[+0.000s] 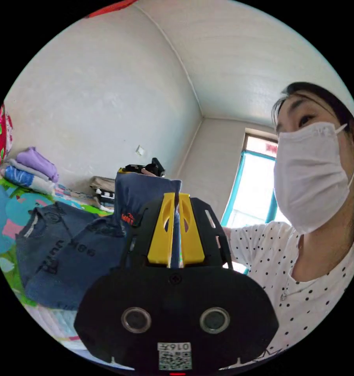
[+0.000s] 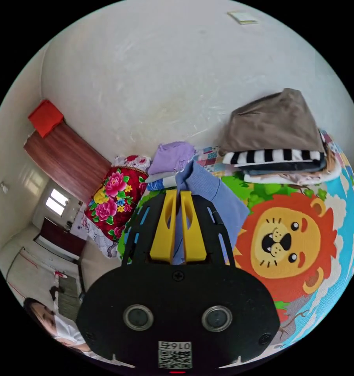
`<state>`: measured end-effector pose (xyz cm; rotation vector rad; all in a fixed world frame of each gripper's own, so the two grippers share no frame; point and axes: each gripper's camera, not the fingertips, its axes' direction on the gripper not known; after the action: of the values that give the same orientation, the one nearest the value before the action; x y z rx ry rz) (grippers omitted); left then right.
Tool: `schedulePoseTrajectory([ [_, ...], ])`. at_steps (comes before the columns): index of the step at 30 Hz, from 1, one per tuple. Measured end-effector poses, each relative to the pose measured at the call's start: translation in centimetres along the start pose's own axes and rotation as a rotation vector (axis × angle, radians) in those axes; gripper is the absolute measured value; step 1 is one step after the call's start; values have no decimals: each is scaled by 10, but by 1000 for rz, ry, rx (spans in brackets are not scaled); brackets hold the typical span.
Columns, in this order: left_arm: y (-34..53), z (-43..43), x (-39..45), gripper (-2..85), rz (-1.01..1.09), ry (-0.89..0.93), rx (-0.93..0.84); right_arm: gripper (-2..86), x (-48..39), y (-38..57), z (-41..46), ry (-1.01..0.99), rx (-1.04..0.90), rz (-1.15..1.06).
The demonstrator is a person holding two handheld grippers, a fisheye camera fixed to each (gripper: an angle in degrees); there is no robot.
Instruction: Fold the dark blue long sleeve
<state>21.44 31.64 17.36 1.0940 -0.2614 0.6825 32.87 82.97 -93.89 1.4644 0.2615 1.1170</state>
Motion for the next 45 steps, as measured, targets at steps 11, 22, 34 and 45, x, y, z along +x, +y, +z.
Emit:
schedulePoseTrajectory([
  [11,72,-141,-155,-9,-553,-230,25,2,-207,-70,329,476,-499,-55],
  [22,74,-160,-132,-9,-411,-262,25,6,-278,-85,315,558,-528,-64],
  [34,109,-172,-119,-9,-524,-460,22,88,-271,-44,245,227,-555,-196],
  [45,34,-33,-86,81,-94,-409,-474,41,-228,175,-75,-241,42,-813],
])
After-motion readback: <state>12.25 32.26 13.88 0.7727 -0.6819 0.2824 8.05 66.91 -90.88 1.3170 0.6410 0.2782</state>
